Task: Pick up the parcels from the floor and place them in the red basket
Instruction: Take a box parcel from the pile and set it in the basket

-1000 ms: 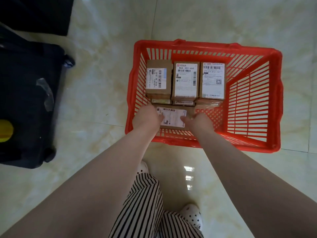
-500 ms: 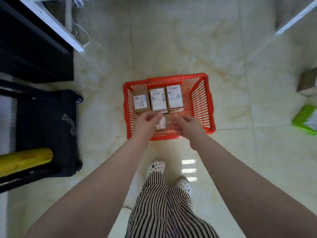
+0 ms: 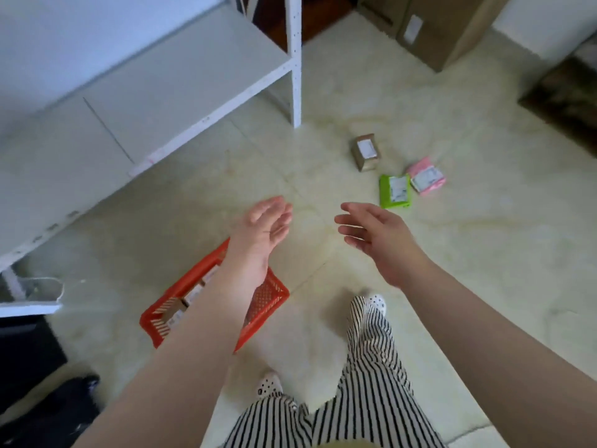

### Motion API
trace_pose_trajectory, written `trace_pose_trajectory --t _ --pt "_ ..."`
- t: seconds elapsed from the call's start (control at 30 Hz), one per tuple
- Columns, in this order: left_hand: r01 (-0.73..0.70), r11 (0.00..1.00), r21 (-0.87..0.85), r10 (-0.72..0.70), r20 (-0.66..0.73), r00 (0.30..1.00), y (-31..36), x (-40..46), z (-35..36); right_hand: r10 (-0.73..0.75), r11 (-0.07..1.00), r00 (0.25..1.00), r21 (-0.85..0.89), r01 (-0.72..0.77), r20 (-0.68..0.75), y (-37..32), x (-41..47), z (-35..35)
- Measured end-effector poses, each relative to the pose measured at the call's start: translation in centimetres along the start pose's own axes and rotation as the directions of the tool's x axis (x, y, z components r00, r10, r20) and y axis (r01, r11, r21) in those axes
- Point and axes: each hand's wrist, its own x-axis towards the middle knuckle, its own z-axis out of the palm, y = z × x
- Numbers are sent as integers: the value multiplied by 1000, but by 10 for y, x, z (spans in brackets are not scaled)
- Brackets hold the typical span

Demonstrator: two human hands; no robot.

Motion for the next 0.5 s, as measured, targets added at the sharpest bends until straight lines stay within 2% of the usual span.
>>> trace_pose_trajectory --t 0.17,0.3,0.5 --pt "6 996 84 -20 168 986 16 23 128 -4 991 993 132 20 -121 -59 18 -102" --pt "47 987 156 -62 90 994 4 52 200 67 980 989 194 -40 -133 -90 43 -166" --pt "91 967 239 -104 42 994 5 99 257 159 961 977 250 -120 -142 -127 108 -209"
